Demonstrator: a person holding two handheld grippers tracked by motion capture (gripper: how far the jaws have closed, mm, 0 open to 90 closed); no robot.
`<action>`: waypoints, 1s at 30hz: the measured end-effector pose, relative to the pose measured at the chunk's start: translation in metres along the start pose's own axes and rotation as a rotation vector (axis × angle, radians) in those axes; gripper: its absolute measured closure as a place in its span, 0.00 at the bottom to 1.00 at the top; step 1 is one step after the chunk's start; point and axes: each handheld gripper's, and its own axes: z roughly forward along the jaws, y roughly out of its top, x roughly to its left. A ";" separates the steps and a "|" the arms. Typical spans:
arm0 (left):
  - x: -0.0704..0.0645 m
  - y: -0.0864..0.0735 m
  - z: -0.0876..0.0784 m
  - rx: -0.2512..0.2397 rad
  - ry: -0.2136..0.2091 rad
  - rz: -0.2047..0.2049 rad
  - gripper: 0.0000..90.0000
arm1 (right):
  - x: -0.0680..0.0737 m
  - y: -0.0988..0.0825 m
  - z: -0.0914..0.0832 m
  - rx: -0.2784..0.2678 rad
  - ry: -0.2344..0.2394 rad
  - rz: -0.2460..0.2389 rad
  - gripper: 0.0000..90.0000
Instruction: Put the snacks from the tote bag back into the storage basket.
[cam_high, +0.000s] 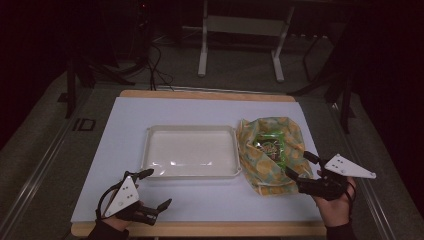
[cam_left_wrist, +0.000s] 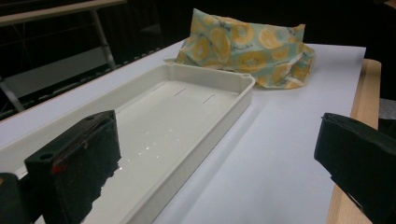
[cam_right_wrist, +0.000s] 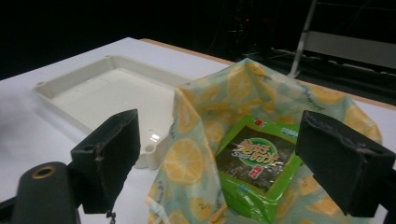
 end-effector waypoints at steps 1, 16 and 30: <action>0.000 0.000 0.000 0.001 -0.001 0.001 0.01 | 0.000 0.001 0.000 0.005 -0.008 0.000 0.16; -0.001 0.000 0.001 0.000 0.000 0.004 0.01 | -0.006 0.015 0.012 0.030 -0.062 -0.013 0.16; -0.001 0.001 0.001 0.002 -0.001 0.008 0.01 | -0.021 0.030 0.029 0.056 -0.109 0.012 0.19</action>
